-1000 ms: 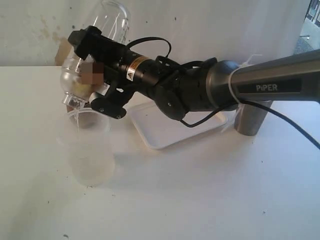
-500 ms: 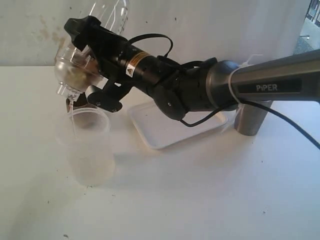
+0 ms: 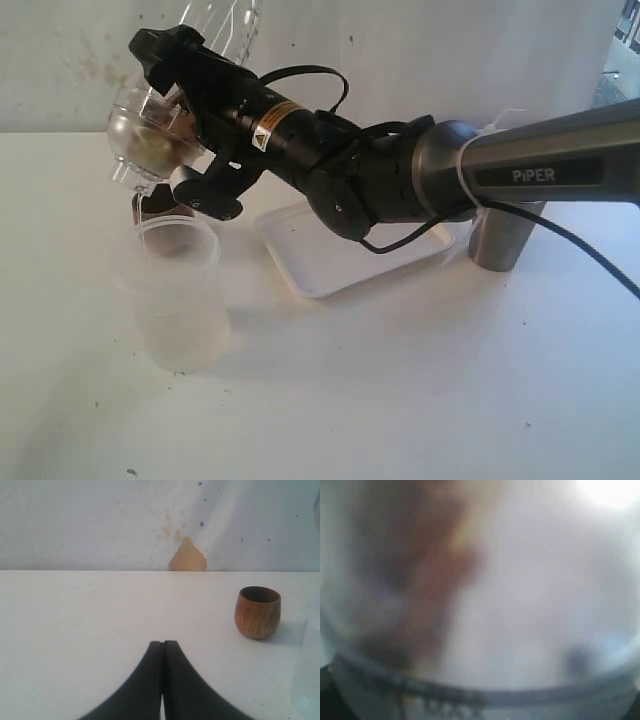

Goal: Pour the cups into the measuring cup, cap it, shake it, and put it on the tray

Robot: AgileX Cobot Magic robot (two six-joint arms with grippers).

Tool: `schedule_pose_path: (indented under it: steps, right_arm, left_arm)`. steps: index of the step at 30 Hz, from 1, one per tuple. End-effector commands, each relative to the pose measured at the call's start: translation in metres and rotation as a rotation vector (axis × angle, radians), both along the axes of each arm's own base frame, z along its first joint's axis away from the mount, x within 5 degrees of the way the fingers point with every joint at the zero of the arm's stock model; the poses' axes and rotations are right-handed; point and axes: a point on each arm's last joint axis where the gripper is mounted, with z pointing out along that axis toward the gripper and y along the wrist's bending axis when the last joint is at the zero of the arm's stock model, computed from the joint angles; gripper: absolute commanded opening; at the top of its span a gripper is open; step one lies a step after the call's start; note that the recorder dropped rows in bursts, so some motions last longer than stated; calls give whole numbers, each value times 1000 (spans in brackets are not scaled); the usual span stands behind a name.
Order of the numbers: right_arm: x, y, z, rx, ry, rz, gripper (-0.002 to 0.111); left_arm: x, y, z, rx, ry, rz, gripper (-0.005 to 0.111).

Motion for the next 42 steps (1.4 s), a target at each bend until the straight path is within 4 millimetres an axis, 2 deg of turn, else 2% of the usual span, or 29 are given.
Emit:
schedule_pose_path:
  steps: [1, 33, 37, 42]
  right_arm:
    - [-1, -1, 15, 38, -67, -2, 0]
    - [-3, -2, 20, 79, -118, 5, 0]
    - [-4, -3, 12, 68, -95, 2, 0]
    - [-6, -12, -7, 95, 2, -58, 0]
  left_arm:
    - [0, 0, 0, -2, -12, -3, 0]
    - [0, 0, 0, -2, -12, -3, 0]
    - [0, 0, 0, -2, -12, -3, 0]
    - [0, 0, 0, -2, -12, -3, 0]
